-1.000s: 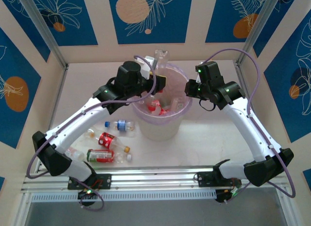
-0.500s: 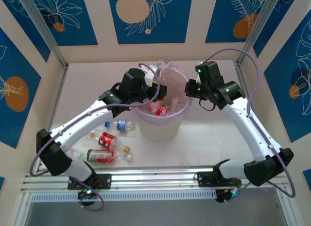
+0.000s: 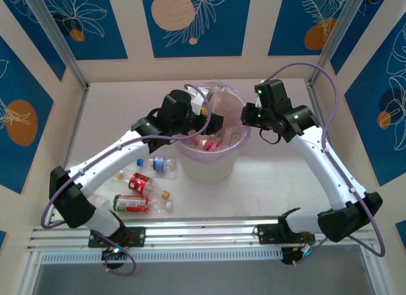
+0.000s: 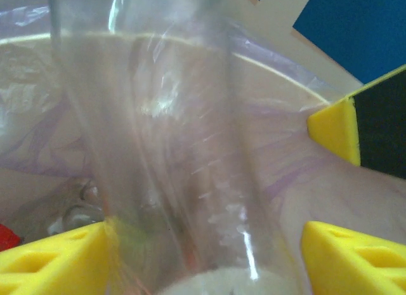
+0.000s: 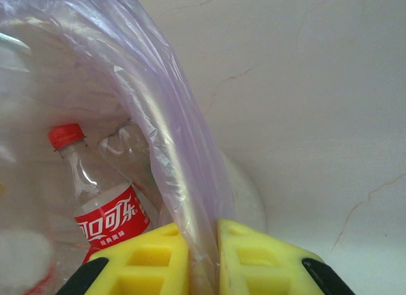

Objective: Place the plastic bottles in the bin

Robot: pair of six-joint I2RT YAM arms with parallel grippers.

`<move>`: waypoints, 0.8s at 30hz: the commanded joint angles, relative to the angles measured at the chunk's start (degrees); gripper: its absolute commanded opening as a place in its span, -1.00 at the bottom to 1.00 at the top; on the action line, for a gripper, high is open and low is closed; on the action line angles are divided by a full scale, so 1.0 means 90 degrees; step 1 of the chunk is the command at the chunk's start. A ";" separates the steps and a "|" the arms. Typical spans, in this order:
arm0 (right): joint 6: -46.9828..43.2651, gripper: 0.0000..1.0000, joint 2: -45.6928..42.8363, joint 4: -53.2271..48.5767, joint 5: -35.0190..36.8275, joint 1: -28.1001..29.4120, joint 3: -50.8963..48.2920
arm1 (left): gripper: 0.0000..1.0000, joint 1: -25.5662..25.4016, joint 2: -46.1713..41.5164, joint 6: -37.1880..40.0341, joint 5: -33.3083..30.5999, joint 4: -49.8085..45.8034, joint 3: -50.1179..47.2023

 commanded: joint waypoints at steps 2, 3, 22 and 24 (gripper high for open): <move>-0.0037 -0.66 0.0128 -0.0032 -0.0054 0.0019 0.0162 | 0.64 -0.0003 -0.0077 0.0259 0.0004 -0.0317 0.0163; -0.0045 -0.66 0.0131 -0.0037 -0.0053 0.0019 0.0176 | 0.65 0.0010 -0.0087 0.0267 0.0012 -0.0302 0.0219; -0.0091 -0.66 0.0208 -0.0047 -0.0035 0.0058 0.0241 | -0.26 -0.0037 0.0724 -0.0121 0.0363 -0.0398 0.0550; -0.0087 -0.66 0.0219 -0.0044 -0.0029 0.0067 0.0241 | -0.27 -0.0076 0.0737 -0.0133 0.0431 -0.0464 0.0503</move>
